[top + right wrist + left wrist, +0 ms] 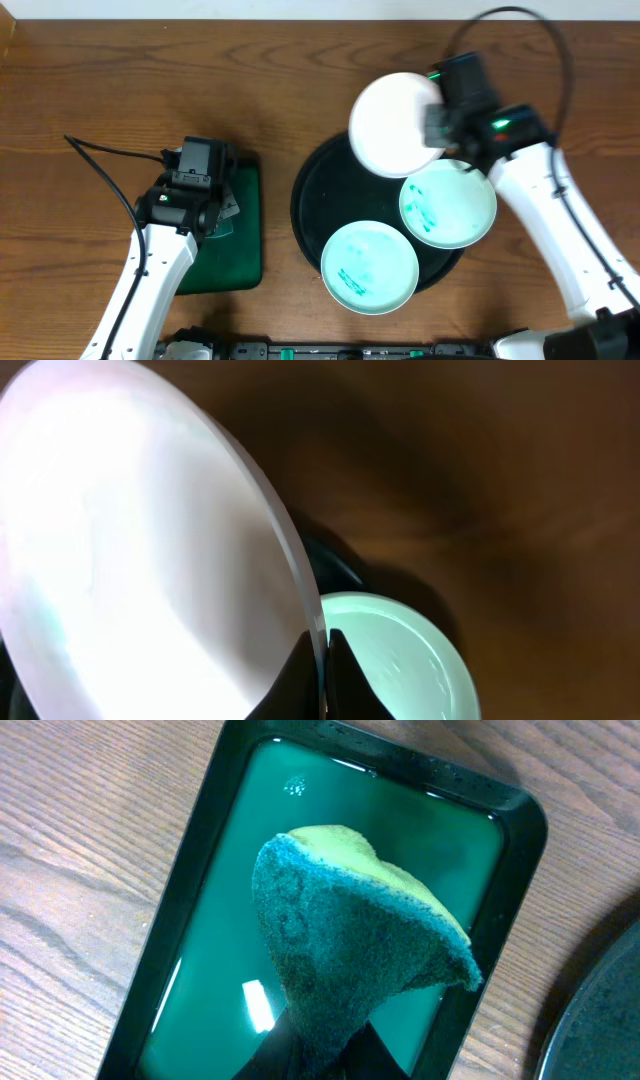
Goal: Clean dirty plates on tray and stack at the side
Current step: 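Carry the cleaned plate with the right gripper toward the right table edge, then lower the plate onto the table at right and release it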
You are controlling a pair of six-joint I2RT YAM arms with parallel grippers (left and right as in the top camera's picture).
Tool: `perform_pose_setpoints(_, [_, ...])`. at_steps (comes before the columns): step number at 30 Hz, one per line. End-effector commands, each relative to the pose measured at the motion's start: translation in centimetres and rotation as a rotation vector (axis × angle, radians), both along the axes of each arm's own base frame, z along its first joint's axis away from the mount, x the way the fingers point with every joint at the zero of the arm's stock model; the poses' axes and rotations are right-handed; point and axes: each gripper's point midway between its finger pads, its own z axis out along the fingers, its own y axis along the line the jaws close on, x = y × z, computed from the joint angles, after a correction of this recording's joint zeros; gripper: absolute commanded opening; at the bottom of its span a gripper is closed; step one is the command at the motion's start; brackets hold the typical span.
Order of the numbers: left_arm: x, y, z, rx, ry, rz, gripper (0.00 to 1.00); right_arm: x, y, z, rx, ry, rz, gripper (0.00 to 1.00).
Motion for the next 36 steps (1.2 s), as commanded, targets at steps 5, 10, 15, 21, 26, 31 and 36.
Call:
perform_pose_setpoints(5, [0.2, 0.1, 0.2, 0.000, -0.010, -0.002, 0.07, -0.3, -9.8, -2.5, 0.221, 0.130, -0.282, 0.01])
perform_pose_setpoints(10, [0.2, 0.1, 0.0, 0.001, -0.003, -0.002, 0.07, -1.8, -16.5, -4.4, 0.243, 0.154, -0.464, 0.01])
perform_pose_setpoints(15, [0.3, 0.1, -0.5, 0.004, 0.017, -0.002, 0.07, -4.4, -21.9, -9.3, 0.266, 0.189, -0.638, 0.01])
perform_pose_setpoints(21, [0.3, 0.1, -1.0, 0.008, 0.039, -0.002, 0.07, -6.9, -26.5, -14.1, 0.312, 0.235, -0.788, 0.02])
perform_pose_setpoints(26, [0.3, 0.1, -1.1, 0.008, 0.042, -0.002, 0.07, -7.4, -28.4, -16.3, 0.401, 0.242, -0.839, 0.02])
perform_pose_setpoints(31, [0.3, 0.1, -1.1, 0.008, 0.042, -0.002, 0.07, -7.9, -28.7, -19.1, 0.439, 0.296, -0.858, 0.01])
perform_pose_setpoints(36, [0.3, 0.1, -1.1, 0.008, 0.042, -0.002, 0.07, -7.1, -27.5, -19.7, 0.494, 0.303, -0.785, 0.21])
